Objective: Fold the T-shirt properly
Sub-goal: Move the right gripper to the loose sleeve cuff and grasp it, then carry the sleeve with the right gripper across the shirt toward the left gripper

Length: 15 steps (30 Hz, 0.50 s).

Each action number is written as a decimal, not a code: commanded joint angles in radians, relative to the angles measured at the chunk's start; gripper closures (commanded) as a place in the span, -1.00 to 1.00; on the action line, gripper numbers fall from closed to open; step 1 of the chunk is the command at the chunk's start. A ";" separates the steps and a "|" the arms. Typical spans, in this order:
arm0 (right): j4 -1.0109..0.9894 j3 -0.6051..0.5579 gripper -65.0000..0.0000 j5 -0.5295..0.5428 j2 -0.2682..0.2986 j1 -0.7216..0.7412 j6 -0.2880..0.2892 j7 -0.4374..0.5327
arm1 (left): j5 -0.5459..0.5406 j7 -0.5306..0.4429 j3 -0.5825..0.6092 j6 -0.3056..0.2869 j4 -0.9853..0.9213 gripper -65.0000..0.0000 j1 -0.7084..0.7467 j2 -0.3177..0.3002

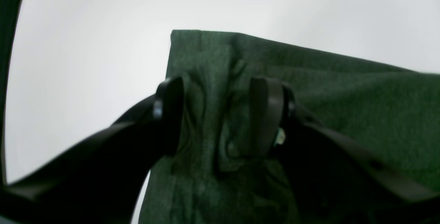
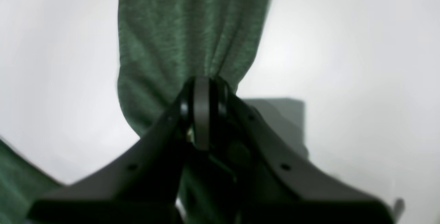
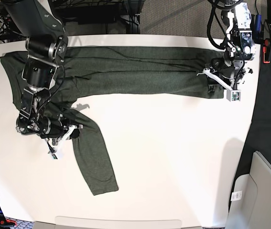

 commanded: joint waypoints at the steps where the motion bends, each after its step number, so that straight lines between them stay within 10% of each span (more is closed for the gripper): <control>1: 0.065 -0.005 0.97 0.037 -0.016 0.005 0.009 -0.028 | 0.000 -0.024 -0.008 0.004 0.018 0.08 -0.008 -0.010; 15: 0.548 -0.249 0.97 0.610 -0.132 -0.317 0.009 -0.263 | 0.002 -0.023 -0.008 0.002 0.017 0.08 -0.007 -0.010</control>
